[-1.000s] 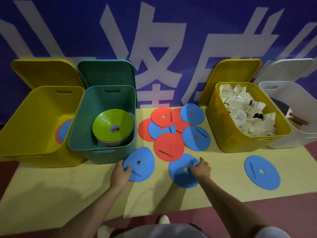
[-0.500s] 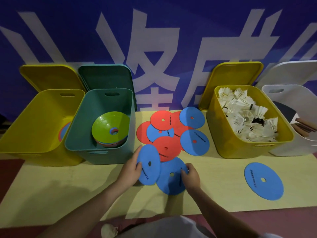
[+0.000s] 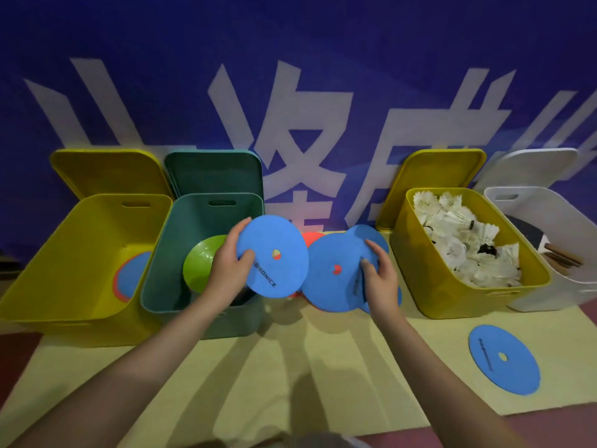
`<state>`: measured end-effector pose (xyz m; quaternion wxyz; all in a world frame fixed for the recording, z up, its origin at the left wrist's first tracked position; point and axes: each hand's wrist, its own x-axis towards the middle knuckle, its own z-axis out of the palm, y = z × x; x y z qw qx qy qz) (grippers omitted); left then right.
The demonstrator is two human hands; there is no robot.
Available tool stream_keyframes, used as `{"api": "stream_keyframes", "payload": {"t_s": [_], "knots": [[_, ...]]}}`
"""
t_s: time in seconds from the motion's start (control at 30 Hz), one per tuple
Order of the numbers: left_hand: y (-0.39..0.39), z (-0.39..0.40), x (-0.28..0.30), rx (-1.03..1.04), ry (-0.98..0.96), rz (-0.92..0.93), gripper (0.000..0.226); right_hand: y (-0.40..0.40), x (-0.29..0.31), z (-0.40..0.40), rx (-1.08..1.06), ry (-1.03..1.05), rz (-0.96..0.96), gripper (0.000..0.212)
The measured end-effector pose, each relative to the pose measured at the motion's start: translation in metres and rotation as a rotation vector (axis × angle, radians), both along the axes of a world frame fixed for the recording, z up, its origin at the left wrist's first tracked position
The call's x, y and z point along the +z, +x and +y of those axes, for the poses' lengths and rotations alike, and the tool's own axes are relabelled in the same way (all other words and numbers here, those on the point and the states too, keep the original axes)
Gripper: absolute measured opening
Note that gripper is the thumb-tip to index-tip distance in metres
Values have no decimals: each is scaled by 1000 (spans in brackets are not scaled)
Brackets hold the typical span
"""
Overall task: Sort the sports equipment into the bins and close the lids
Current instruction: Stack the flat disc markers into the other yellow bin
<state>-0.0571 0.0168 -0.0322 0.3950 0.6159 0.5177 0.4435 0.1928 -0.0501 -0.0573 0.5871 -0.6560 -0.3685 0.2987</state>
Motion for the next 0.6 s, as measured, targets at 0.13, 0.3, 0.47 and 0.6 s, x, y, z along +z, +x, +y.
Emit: {"api": "stream_keyframes", "payload": {"t_s": [0.13, 0.3, 0.47, 0.6], "knots": [[-44, 20, 22, 71, 28, -32, 56, -45, 34, 31, -61, 99, 109, 32], [-120, 36, 42, 138, 68, -63, 54, -115, 49, 66, -47, 128, 140, 33], [-199, 47, 34, 235, 40, -74, 54, -196, 46, 95, -9, 151, 179, 33], [-257, 56, 18, 314, 1, -71, 56, -257, 36, 115, 6, 129, 175, 36]]}}
